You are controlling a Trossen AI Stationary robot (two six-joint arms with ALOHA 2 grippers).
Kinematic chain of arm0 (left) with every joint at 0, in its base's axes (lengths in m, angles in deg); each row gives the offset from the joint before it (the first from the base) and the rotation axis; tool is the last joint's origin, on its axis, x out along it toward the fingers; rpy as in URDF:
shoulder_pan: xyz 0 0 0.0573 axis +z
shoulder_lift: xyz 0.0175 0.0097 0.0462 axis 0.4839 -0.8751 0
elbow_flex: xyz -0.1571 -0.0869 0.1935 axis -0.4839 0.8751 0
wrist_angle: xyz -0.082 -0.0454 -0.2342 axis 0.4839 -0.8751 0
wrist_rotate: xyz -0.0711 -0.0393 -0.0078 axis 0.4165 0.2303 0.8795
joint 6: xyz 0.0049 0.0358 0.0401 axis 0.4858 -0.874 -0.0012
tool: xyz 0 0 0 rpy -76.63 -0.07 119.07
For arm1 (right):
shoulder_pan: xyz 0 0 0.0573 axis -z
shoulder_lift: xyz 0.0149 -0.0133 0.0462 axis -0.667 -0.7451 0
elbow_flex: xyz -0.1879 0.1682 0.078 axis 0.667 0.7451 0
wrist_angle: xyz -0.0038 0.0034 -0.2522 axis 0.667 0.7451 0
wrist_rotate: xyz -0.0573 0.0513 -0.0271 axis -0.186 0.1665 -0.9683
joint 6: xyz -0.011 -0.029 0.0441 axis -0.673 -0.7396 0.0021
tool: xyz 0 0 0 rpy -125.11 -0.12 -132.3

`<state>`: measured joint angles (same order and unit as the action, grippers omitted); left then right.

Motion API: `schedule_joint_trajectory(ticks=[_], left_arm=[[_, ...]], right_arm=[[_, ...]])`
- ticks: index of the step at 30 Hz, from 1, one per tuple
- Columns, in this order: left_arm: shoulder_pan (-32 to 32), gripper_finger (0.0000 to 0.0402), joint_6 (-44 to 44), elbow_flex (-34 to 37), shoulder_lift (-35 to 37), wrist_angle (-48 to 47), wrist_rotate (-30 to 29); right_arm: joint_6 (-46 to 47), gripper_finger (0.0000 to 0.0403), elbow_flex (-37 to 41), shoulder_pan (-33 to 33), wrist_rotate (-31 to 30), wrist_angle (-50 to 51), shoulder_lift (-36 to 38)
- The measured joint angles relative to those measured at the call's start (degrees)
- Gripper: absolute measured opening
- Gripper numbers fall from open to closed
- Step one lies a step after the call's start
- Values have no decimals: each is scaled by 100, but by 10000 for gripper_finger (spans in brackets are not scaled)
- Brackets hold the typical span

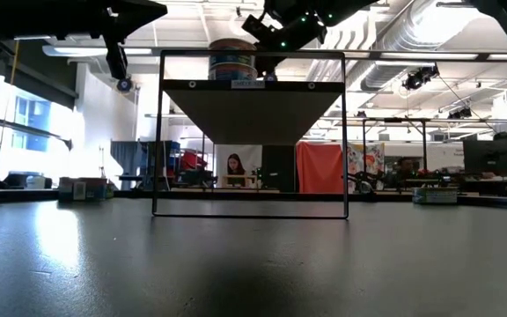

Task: Stack canned seafood by type on shelf
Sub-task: Stack the red tuna can on top of the red tuna can on the shelf

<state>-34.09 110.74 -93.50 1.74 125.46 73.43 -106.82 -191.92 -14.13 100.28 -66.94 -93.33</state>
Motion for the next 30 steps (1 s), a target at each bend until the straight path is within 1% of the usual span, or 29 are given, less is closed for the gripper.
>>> schedule_joint_trajectory(ticks=[7, 13, 19, 30], left_arm=[[-25, 0, -39, 1, 0, -5, 0], [-28, 0, -46, -2, 0, -177, 0], [-28, 0, -46, 1, 0, -344, 90], [-28, 0, -46, 1, -2, -598, 91]], right_arm=[[0, 139, -2, -50, 136, 22, 0], [-15, 152, -2, -50, 145, 28, 0], [-199, 162, -2, -50, 145, 38, 0], [-531, 163, -2, -136, 154, 45, 0]])
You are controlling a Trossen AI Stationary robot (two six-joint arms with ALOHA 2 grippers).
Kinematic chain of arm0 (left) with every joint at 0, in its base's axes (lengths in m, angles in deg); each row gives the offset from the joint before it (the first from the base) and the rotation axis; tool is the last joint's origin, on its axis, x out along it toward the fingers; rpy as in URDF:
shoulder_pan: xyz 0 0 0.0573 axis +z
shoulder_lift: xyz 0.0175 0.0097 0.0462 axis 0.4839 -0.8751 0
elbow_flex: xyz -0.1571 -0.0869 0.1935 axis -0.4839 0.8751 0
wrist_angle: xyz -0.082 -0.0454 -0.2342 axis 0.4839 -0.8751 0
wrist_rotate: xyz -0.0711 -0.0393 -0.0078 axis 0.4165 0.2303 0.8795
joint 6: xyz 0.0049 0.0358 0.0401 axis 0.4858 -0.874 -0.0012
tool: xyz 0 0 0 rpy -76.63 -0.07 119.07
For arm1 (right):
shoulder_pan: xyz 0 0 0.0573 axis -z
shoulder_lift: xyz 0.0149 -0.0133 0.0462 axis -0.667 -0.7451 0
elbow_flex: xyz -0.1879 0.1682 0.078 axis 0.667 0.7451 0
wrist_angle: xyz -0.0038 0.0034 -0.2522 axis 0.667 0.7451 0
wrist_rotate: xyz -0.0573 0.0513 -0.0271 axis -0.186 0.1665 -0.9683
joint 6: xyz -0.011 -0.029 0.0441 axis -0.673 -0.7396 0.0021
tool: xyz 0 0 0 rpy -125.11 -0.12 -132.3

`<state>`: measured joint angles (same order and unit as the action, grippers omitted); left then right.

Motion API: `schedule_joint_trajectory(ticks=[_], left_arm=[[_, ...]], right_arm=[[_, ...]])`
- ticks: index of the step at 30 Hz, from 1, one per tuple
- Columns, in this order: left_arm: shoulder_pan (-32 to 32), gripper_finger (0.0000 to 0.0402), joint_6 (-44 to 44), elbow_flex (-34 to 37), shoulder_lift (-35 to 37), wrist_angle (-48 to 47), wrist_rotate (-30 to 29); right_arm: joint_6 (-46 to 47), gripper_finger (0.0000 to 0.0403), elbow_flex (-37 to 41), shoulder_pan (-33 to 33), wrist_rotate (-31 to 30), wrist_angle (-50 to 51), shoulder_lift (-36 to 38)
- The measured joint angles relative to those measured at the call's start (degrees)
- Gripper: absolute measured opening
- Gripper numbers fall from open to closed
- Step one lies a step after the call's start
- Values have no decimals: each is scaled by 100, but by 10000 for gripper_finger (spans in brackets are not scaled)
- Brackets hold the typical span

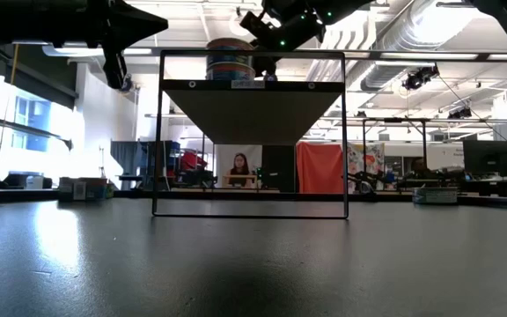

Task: Stack canned seafood by type on shelf
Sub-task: Stack the red tuna can on top of the red tuna can on the shelf

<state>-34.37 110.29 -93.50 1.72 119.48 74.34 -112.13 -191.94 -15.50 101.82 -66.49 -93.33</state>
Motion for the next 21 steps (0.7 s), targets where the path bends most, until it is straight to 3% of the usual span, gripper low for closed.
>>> schedule_joint_trajectory(ticks=[21], left_arm=[[0, 0, 0, 0, 0, -120, -2]], right_arm=[[-122, 163, 0, -14, -271, 26, 2]])
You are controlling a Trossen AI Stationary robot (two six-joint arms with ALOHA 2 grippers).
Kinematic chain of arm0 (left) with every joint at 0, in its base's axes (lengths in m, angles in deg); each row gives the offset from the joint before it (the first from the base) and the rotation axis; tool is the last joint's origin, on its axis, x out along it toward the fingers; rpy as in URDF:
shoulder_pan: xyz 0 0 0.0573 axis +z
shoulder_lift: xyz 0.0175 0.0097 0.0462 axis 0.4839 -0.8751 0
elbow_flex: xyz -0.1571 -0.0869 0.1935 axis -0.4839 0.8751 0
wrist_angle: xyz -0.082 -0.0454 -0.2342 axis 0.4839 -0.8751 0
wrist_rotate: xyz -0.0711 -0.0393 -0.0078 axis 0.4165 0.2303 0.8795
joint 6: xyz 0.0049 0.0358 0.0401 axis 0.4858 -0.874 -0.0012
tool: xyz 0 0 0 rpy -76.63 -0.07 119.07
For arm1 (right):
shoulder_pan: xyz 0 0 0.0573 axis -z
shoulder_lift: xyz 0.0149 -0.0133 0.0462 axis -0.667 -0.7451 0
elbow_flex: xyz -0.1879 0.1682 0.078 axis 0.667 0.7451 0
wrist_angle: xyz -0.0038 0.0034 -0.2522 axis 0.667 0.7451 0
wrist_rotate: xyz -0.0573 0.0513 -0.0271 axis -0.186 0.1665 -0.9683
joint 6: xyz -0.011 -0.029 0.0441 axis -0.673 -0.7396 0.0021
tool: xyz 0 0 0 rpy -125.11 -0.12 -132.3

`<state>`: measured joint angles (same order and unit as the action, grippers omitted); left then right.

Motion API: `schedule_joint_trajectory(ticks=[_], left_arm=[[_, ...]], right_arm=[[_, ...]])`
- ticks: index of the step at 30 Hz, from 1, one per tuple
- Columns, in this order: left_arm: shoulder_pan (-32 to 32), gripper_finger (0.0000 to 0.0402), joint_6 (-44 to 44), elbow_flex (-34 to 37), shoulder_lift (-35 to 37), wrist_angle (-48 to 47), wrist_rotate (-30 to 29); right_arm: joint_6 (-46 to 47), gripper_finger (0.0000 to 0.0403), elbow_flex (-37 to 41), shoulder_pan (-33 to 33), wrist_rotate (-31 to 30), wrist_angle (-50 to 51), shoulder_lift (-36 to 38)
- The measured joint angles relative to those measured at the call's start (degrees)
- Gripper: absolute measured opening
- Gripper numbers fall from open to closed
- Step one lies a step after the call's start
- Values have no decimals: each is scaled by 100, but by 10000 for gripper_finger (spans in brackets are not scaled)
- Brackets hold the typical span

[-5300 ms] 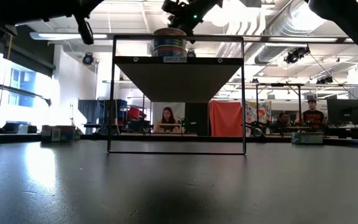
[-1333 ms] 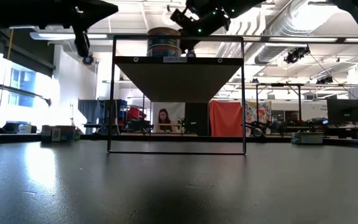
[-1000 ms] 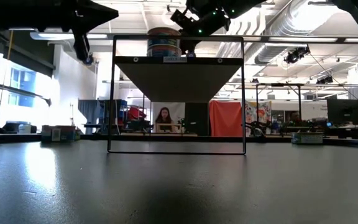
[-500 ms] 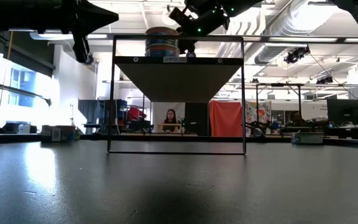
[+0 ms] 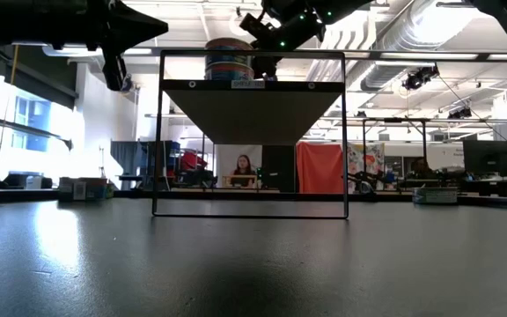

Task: Stack canned seafood by type on shelf
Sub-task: Stack the red tuna can on top of the red tuna can on the shelf

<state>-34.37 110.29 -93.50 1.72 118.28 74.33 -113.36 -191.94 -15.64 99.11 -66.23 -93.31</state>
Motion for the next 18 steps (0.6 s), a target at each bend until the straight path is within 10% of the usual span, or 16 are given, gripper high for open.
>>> schedule_joint_trajectory(ticks=[18], left_arm=[[0, 0, 2, 0, 0, -8, 0]], right_arm=[[46, 163, 0, -11, 41, 103, 10]])
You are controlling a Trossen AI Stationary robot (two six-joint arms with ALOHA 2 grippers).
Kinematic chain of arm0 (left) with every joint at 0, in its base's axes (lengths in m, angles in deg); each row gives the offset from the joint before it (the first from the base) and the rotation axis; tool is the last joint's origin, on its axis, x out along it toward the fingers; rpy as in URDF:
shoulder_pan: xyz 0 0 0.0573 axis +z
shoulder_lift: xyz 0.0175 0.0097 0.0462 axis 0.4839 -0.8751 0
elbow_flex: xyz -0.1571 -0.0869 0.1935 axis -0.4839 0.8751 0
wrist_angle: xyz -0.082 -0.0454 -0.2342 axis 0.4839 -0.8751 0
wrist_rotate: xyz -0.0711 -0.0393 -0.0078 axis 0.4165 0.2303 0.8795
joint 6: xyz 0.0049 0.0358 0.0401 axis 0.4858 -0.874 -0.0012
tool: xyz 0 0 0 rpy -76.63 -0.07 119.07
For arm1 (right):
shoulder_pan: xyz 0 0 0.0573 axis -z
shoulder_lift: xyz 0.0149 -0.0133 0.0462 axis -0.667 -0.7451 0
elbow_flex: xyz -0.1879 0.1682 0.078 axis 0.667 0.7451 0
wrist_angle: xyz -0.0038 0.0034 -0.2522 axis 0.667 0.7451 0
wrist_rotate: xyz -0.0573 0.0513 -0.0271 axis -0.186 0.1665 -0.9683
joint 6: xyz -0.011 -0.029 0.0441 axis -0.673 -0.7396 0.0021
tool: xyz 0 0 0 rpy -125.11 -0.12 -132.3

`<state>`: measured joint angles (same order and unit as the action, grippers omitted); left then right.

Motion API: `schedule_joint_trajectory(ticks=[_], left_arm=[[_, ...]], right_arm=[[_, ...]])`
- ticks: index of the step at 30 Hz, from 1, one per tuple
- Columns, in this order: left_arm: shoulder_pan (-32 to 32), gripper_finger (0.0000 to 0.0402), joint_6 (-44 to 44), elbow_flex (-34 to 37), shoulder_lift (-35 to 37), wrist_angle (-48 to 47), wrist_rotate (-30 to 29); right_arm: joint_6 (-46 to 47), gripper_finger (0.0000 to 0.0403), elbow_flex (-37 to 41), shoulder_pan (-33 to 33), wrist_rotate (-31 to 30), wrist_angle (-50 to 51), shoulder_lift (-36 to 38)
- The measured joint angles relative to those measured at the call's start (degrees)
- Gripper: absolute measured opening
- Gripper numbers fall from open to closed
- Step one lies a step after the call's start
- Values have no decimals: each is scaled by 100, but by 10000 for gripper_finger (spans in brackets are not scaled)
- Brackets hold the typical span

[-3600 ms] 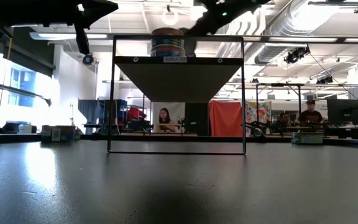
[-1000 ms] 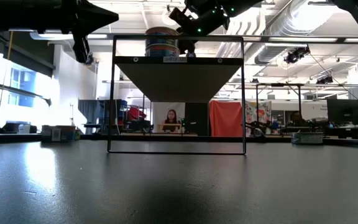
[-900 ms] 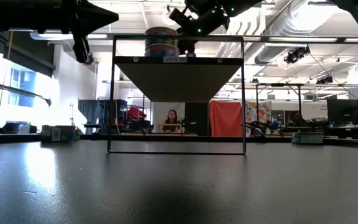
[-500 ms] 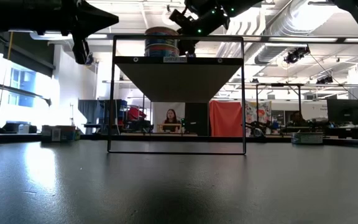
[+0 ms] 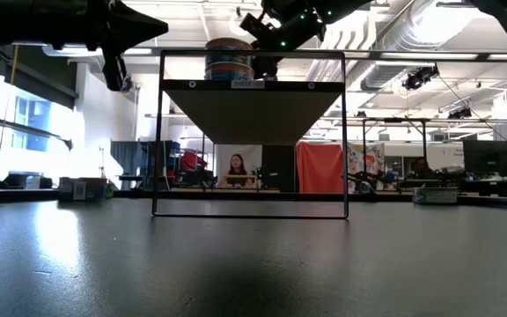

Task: Stack canned seafood by type on shelf
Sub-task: Stack the red tuna can on top of the red tuna can on the shelf

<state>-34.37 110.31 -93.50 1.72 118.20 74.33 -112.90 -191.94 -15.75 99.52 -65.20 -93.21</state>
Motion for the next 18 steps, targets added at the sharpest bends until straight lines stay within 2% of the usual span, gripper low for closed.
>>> schedule_joint_trajectory(ticks=[12, 18], left_arm=[[2, 0, 61, 0, 0, 0, 0], [4, 0, 61, 0, 0, 0, 0]], right_arm=[[-234, 163, 0, 0, -53, 70, 3], [311, 163, 0, 22, -57, 74, 3]])
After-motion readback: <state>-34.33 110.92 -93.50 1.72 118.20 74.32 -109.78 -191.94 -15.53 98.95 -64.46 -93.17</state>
